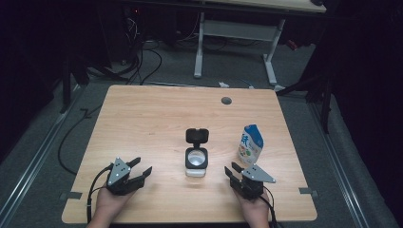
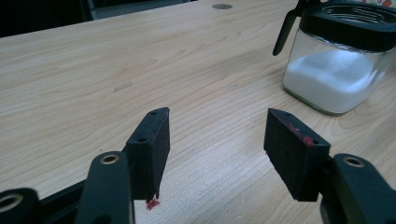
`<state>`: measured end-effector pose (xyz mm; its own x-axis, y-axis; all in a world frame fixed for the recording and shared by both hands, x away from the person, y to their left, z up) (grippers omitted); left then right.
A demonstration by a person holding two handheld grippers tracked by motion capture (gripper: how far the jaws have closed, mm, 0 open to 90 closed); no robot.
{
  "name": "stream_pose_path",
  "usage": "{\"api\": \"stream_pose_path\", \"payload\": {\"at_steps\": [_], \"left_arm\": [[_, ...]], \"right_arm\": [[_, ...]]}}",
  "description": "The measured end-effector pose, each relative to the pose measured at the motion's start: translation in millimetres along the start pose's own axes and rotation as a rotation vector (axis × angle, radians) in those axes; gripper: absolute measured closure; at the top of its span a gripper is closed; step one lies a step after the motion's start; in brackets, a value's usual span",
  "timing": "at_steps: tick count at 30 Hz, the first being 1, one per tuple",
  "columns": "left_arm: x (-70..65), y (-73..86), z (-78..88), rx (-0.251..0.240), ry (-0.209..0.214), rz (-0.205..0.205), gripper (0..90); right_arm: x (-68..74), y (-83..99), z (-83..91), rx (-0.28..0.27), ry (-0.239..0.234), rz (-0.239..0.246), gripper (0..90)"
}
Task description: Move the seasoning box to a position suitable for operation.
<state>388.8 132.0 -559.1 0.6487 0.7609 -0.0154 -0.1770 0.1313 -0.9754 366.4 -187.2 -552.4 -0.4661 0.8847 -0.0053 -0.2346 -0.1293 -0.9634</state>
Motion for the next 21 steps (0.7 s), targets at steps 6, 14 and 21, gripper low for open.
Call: {"api": "stream_pose_path", "payload": {"at_steps": [6, 14, 21], "left_arm": [[-3.9, -1.8, -1.2, -0.007, -0.018, -0.004, 45.9], [-18.1, 3.1, -16.5, 0.057, -0.025, 0.052, 51.6], [-39.1, -1.0, -42.3, 0.094, -0.017, 0.046, 70.3]], "right_arm": [[8.4, -5.8, -15.5, -0.009, -0.018, 0.018, 70.2], [13.0, -3.0, -12.3, -0.037, 0.012, 0.029, 71.3], [15.7, -2.8, -7.0, -0.021, -0.042, -0.02, 70.4]]}}
Point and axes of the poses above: each handheld gripper's, and its own axes: z roughly backward along the jaws, y roughly out of its underside, x roughly to its left, the point moved 9 cm from there along -z, roughly forward along the jaws, and after that the axes turned 11 degrees about -x, right-handed, at the moved point
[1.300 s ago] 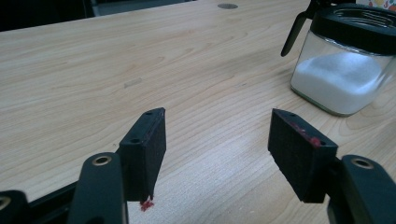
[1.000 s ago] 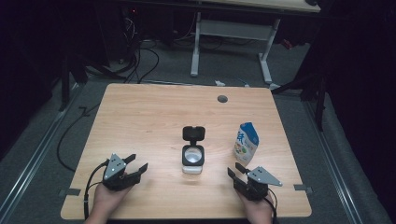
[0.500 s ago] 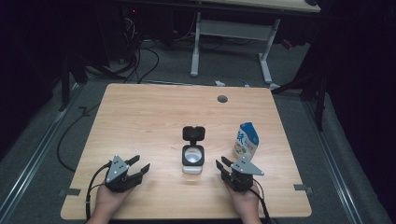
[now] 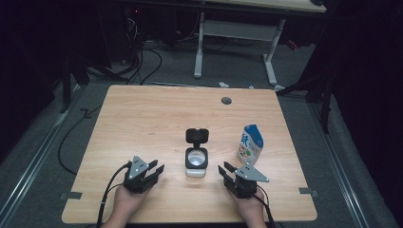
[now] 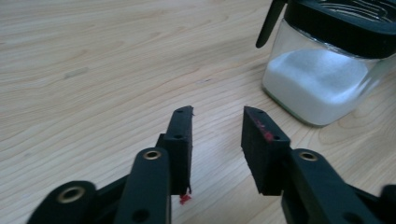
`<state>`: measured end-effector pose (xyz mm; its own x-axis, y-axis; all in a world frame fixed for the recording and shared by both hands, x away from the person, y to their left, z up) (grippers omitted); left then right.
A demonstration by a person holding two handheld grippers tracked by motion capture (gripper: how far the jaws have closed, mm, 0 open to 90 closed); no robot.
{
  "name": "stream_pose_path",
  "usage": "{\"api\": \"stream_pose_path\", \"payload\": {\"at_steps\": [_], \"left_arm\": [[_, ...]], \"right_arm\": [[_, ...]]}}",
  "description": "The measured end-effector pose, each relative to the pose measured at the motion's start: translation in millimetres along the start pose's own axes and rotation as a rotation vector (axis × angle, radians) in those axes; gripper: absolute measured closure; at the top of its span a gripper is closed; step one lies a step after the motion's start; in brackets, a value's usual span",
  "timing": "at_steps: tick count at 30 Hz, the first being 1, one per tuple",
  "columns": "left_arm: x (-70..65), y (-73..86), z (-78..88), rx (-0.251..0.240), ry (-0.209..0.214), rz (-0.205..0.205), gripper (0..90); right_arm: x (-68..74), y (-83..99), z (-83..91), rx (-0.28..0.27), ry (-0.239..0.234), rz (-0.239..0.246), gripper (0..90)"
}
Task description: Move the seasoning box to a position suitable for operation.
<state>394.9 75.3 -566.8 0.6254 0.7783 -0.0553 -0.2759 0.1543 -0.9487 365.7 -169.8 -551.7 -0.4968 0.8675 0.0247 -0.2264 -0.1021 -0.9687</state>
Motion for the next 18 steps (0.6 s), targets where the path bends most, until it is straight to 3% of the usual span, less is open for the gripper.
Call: {"api": "stream_pose_path", "payload": {"at_steps": [7, 12, 18], "left_arm": [[-27.9, -2.9, -24.4, 0.012, 0.026, -0.027, 87.2], [-42.0, -7.9, -32.3, -0.004, 0.049, -0.013, 89.9], [-49.7, -7.5, -31.6, -0.004, 0.064, -0.003, 89.9]], "right_arm": [[-1.0, 5.5, 4.0, 0.013, -0.006, -0.013, 81.3], [-3.1, 5.6, 6.5, 0.011, 0.001, 0.004, 84.8], [-4.6, 7.6, 9.0, 0.008, 0.003, 0.007, 85.2]]}}
Point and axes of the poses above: each handheld gripper's, and its own axes: z roughly backward along the jaws, y roughly out of its underside, x roughly to its left, the point moved 9 cm from there along -z, roughly forward along the jaws, and after that the axes turned 11 degrees about -x, right-handed, at the moved point
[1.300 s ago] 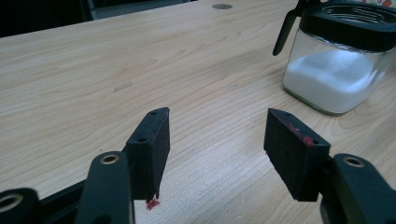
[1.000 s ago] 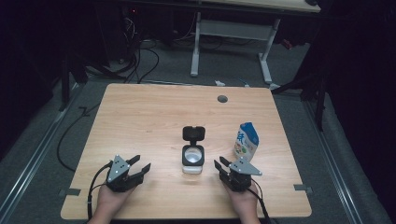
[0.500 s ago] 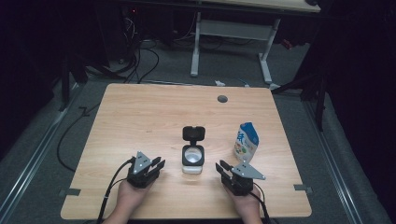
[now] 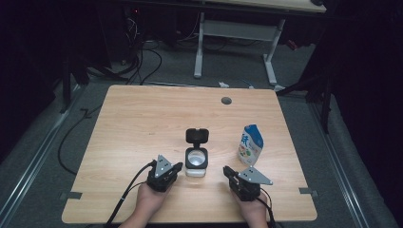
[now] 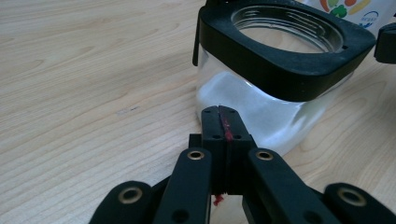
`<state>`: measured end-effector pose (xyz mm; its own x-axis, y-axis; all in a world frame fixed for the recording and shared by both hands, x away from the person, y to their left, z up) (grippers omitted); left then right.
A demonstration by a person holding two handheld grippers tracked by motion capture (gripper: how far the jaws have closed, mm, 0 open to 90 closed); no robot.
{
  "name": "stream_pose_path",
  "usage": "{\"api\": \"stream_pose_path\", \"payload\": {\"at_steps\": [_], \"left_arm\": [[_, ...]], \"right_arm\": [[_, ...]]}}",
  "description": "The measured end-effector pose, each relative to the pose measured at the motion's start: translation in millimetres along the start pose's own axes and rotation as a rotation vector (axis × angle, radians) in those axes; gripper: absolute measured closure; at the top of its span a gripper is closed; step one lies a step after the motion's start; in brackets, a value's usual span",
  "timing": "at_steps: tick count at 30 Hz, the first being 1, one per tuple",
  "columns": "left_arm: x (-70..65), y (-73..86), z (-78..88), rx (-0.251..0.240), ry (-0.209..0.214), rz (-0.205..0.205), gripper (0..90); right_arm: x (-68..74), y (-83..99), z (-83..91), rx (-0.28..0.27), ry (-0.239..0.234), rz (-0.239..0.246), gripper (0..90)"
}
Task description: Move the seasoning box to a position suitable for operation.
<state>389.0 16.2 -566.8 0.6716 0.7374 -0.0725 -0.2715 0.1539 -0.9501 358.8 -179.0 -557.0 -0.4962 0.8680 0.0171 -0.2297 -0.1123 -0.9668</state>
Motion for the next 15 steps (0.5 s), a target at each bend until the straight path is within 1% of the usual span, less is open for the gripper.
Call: {"api": "stream_pose_path", "payload": {"at_steps": [3, 4, 7, 8, 13, 15], "left_arm": [[-4.8, 0.2, -0.4, 0.0, 0.009, -0.006, 89.9], [-5.8, -0.2, -0.4, 0.001, 0.004, -0.009, 90.0], [-9.3, -1.1, -0.6, 0.001, 0.013, 0.0, 90.0], [-11.6, -1.4, -1.0, 0.002, 0.017, -0.004, 90.0], [-30.4, -3.6, -5.1, -0.001, 0.06, -0.017, 89.9], [-38.4, -4.7, -8.2, 0.003, 0.076, -0.028, 89.9]], "right_arm": [[0.0, 0.0, 0.4, 0.0, -0.002, 0.0, 85.0], [-0.2, -0.2, 0.8, -0.001, -0.001, -0.001, 84.7], [-1.4, -1.4, 1.5, -0.005, 0.0, -0.008, 84.4], [-2.2, -1.7, 1.6, -0.005, 0.001, -0.007, 84.4], [-6.2, -1.4, 1.4, -0.002, 0.013, -0.017, 84.8], [-6.8, -2.1, 1.1, -0.003, 0.014, -0.015, 84.9]]}}
Point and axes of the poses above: each handheld gripper's, and its own axes: z roughly backward along the jaws, y roughly out of its underside, x roughly to its left, the point moved 9 cm from there along -z, roughly forward along the jaws, and after that the axes turned 11 degrees about -x, right-handed, at the moved point
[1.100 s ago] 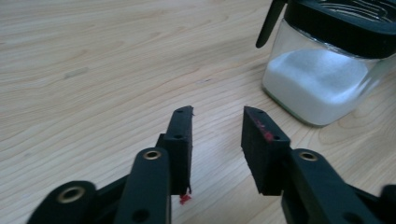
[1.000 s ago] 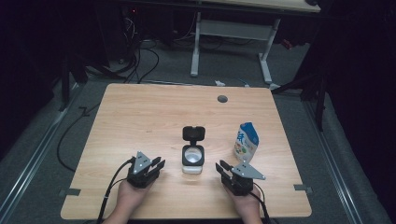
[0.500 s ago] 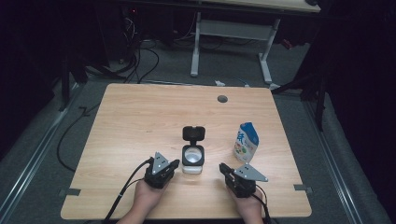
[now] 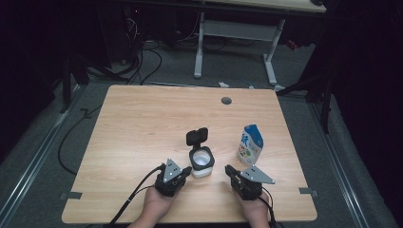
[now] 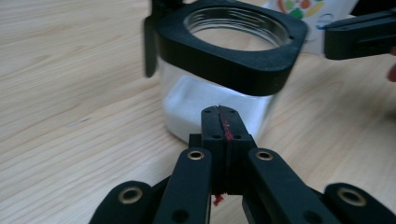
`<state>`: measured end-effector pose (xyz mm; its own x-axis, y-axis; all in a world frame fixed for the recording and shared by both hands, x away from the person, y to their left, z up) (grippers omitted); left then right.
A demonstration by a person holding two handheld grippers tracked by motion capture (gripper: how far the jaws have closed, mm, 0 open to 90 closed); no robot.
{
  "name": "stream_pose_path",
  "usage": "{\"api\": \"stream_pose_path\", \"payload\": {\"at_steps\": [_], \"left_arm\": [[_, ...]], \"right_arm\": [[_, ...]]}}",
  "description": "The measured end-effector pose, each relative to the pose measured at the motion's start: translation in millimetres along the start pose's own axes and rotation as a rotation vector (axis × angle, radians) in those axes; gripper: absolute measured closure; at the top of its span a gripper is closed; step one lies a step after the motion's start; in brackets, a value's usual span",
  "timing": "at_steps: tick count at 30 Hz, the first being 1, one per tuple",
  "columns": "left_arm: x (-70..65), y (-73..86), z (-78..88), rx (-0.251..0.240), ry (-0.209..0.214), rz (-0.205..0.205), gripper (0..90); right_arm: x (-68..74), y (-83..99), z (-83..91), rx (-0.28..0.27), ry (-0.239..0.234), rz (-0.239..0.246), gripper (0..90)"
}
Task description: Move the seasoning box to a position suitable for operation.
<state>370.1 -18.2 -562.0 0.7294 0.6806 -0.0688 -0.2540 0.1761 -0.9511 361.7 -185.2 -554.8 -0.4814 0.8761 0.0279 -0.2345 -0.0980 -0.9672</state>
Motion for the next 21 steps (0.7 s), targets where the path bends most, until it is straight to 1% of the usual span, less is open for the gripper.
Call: {"api": "stream_pose_path", "payload": {"at_steps": [3, 5, 6, 8, 10, 13, 16, 18, 20, 21], "left_arm": [[-10.3, -2.7, -6.7, -0.003, 0.019, 0.002, 89.8], [-15.0, -3.1, -11.1, -0.003, 0.03, -0.001, 89.8], [-15.9, -3.0, -12.8, -0.007, 0.029, -0.001, 89.7], [-13.2, -3.0, -11.9, -0.013, 0.02, 0.003, 89.6], [-5.1, -3.6, -7.5, -0.021, 0.001, 0.01, 89.7], [13.0, -9.3, -0.6, -0.038, -0.041, 0.028, 90.0], [33.4, -20.3, 4.2, -0.057, -0.079, 0.036, 90.0], [47.3, -27.6, 5.3, -0.069, -0.1, 0.055, 90.0], [56.7, -34.5, 4.2, -0.076, -0.109, 0.069, 90.0], [60.0, -38.7, 3.8, -0.088, -0.111, 0.074, 90.0]], "right_arm": [[-0.8, -0.4, -0.5, -0.001, 0.001, -0.001, 85.1], [-0.8, -0.2, -0.5, 0.0, 0.0, -0.002, 85.2], [-0.8, -0.1, -0.6, 0.0, -0.001, -0.002, 85.2], [-0.4, 0.1, -0.6, 0.002, -0.004, -0.007, 85.5], [0.0, 0.1, -0.3, 0.002, -0.006, -0.009, 85.6], [-0.6, 0.8, -0.2, 0.006, -0.004, -0.009, 86.0], [-0.6, 1.4, -1.4, 0.011, -0.003, -0.011, 86.9], [0.7, 1.2, -2.1, 0.013, -0.005, -0.012, 87.0], [1.6, 0.8, -3.7, 0.011, -0.008, -0.011, 87.3], [2.1, 1.0, -4.4, 0.014, -0.008, -0.011, 87.4]]}}
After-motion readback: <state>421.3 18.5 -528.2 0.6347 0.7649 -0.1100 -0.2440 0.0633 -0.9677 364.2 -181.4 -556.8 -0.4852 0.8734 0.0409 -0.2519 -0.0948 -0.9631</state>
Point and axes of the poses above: each handheld gripper's, and its own axes: z roughly backward along the jaws, y roughly out of its underside, x roughly to its left, the point moved 9 cm from there along -z, roughly forward along the jaws, and after that the axes turned 11 degrees about -x, right-handed, at the moved point
